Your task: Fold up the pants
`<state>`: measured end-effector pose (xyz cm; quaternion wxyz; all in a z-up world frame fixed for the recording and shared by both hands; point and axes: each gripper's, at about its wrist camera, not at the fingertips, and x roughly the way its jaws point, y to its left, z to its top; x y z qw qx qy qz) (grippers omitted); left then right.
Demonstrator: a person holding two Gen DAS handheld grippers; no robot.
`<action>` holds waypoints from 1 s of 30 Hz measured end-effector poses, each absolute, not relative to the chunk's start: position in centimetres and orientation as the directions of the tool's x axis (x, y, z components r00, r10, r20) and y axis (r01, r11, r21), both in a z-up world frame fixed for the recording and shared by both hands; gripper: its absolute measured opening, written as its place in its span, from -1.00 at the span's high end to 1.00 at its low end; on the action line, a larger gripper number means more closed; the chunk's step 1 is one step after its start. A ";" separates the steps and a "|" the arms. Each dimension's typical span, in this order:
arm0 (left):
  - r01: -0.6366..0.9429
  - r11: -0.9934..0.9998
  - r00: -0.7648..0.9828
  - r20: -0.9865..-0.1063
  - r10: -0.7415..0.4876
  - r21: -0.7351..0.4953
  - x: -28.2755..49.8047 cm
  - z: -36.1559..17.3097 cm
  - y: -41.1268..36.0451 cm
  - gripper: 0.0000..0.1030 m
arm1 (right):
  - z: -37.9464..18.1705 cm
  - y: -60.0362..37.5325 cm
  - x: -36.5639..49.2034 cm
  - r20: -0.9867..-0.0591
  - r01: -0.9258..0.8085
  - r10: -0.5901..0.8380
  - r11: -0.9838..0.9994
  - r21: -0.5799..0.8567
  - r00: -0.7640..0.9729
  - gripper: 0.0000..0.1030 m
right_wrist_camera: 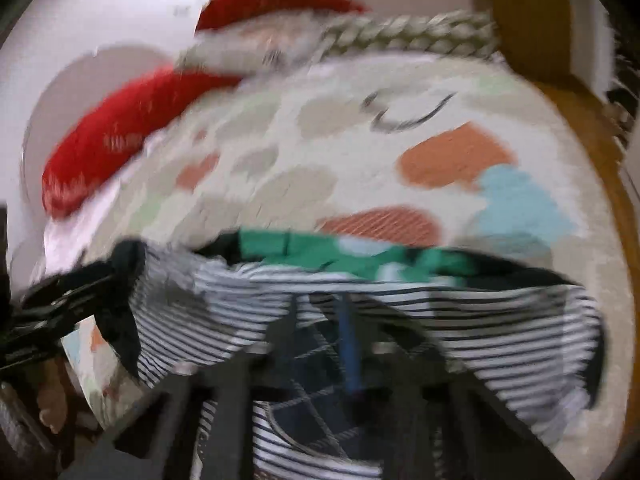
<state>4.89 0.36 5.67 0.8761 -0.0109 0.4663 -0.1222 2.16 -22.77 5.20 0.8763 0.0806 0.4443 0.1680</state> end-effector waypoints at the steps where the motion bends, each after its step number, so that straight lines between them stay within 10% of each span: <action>1: 0.189 0.977 0.539 -0.822 -0.185 -0.096 5.2 4.8 0.0 -0.39 | 4.6 -21.8 3.2 -0.773 -0.223 0.348 0.937 0.268 0.531 0.75; 9: 0.175 0.981 0.583 -0.811 -0.040 0.077 6.0 2.4 -0.8 -0.39 | 3.5 -21.5 8.3 -0.788 -0.139 0.279 0.960 0.243 0.548 0.78; 24: 0.193 0.981 0.536 -0.838 -0.101 0.005 4.6 5.4 -0.7 -0.39 | 3.5 -37.9 -2.2 -0.678 0.162 0.225 0.874 0.458 0.700 0.70; 30: 0.380 0.922 0.526 -0.803 -0.281 -0.074 4.2 10.2 -6.5 -0.41 | 4.4 -43.9 -8.1 -0.553 0.207 0.230 0.761 0.615 0.801 -0.07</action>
